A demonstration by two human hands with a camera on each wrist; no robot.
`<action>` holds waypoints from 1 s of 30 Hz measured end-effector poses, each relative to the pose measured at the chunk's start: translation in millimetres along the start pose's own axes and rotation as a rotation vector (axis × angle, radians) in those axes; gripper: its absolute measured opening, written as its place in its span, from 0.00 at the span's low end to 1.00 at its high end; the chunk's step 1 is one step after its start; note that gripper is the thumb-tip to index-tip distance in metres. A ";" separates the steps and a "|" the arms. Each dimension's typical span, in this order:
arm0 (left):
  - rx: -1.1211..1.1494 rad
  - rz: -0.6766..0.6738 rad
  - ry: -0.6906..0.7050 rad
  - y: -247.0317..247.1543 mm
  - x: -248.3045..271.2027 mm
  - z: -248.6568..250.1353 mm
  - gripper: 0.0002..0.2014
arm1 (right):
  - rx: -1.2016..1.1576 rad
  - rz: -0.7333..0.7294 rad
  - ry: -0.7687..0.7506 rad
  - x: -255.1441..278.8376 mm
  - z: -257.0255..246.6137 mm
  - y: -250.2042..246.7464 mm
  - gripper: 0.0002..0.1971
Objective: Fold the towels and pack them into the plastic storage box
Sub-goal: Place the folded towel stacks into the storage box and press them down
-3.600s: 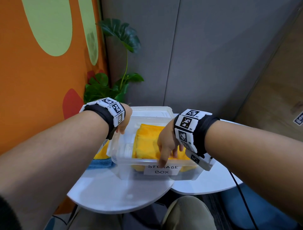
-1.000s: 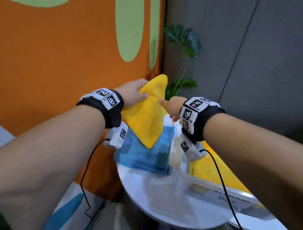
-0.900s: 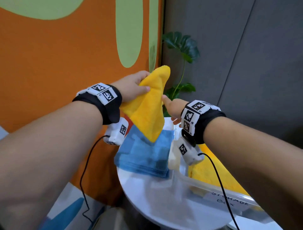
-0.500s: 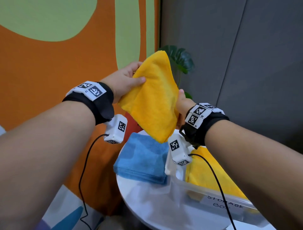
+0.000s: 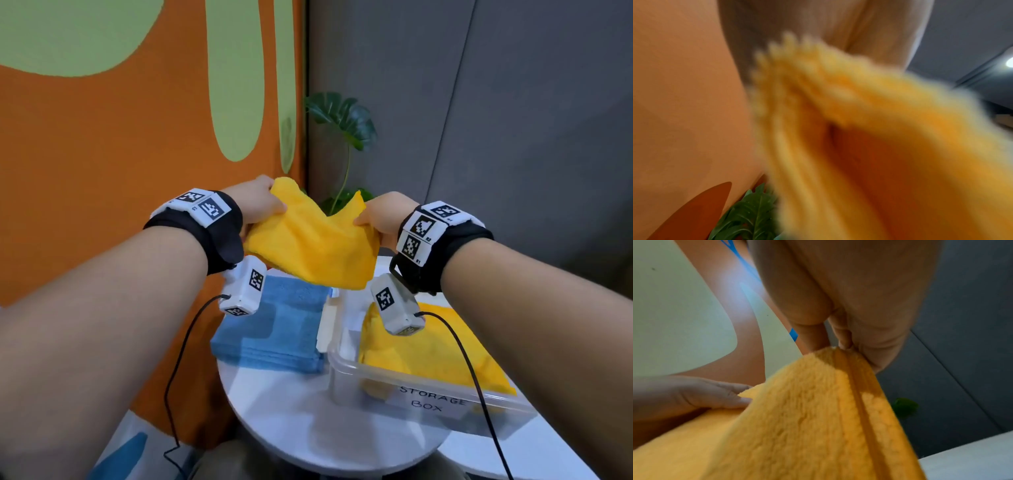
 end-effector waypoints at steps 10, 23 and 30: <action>-0.073 -0.364 0.038 69.6 43.7 42.9 0.27 | 0.676 0.191 -0.060 36.0 43.3 -81.2 0.19; -0.515 -0.789 0.114 158.8 88.1 47.8 0.17 | 1.125 -0.171 0.154 71.9 109.5 -90.6 0.02; -0.655 -0.682 0.181 174.2 84.5 58.1 0.22 | 0.890 -0.140 0.219 66.8 122.4 -93.3 0.20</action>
Point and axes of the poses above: each hand's wrist, its own x-axis away from the middle knuckle, its own y-axis out of the palm, z = x × y, the point moved 3 cm from there along -x, towards the middle knuckle, and after that the axes turned 9 degrees about z, right-handed, at the moved point
